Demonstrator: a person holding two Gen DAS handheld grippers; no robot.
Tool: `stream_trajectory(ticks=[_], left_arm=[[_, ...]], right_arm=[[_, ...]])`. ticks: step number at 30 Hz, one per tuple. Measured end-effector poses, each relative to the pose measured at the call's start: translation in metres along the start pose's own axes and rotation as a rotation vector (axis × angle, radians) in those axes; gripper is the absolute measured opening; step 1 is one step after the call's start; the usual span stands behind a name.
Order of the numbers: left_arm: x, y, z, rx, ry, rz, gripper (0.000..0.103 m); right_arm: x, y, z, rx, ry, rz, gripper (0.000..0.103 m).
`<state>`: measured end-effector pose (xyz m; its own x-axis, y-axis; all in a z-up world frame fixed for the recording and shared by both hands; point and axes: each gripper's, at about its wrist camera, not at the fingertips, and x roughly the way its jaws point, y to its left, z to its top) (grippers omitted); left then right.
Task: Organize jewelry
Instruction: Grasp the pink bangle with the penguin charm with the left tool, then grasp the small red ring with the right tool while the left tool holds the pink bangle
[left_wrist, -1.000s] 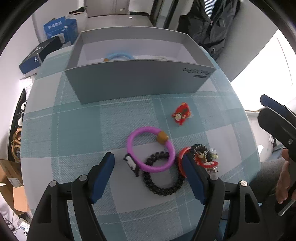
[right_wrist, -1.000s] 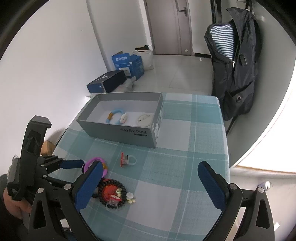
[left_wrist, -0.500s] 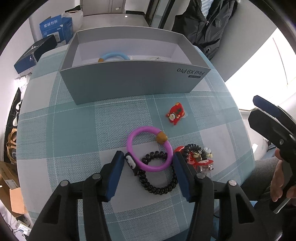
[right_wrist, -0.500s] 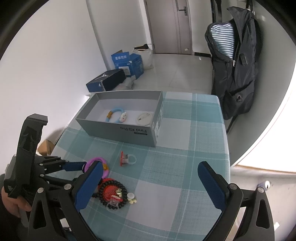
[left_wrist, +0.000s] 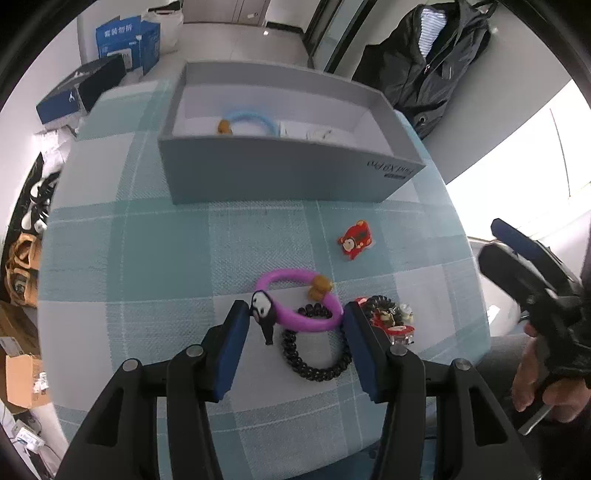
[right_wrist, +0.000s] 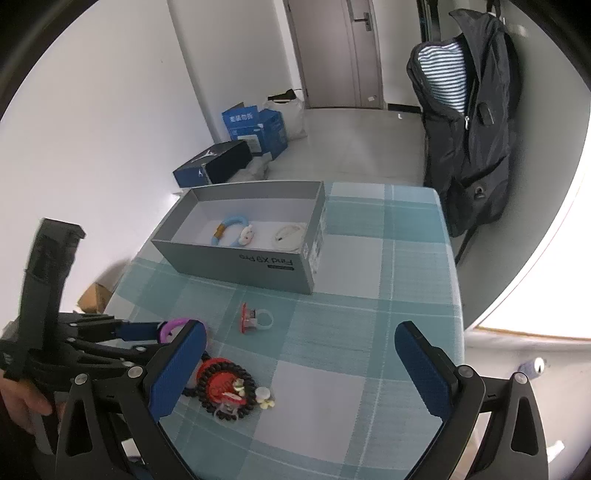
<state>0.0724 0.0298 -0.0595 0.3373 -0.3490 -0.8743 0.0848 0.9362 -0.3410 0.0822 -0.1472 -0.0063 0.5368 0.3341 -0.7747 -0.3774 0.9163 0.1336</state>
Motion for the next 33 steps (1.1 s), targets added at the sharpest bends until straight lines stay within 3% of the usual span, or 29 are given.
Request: stream_trajectory(ticks=[14, 25, 27, 33], left_arm=[[-0.004, 0.019, 0.004, -0.051, -0.006, -0.078, 0.044], [0.002, 0.03, 0.001, -0.076, 0.018, -0.098, 0.043], [0.002, 0.029, 0.001, -0.069, 0.016, -0.1, 0.043], [0.004, 0.021, 0.001, -0.03, 0.001, -0.065, 0.043]], right_arm=[[0.051, 0.025, 0.01, 0.041, 0.117, 0.064, 0.101], [0.088, 0.036, 0.009, -0.005, 0.213, 0.003, 0.051], [0.09, 0.038, 0.01, -0.013, 0.222, 0.004, 0.03], [0.09, 0.039, 0.012, -0.009, 0.208, 0.018, 0.027]])
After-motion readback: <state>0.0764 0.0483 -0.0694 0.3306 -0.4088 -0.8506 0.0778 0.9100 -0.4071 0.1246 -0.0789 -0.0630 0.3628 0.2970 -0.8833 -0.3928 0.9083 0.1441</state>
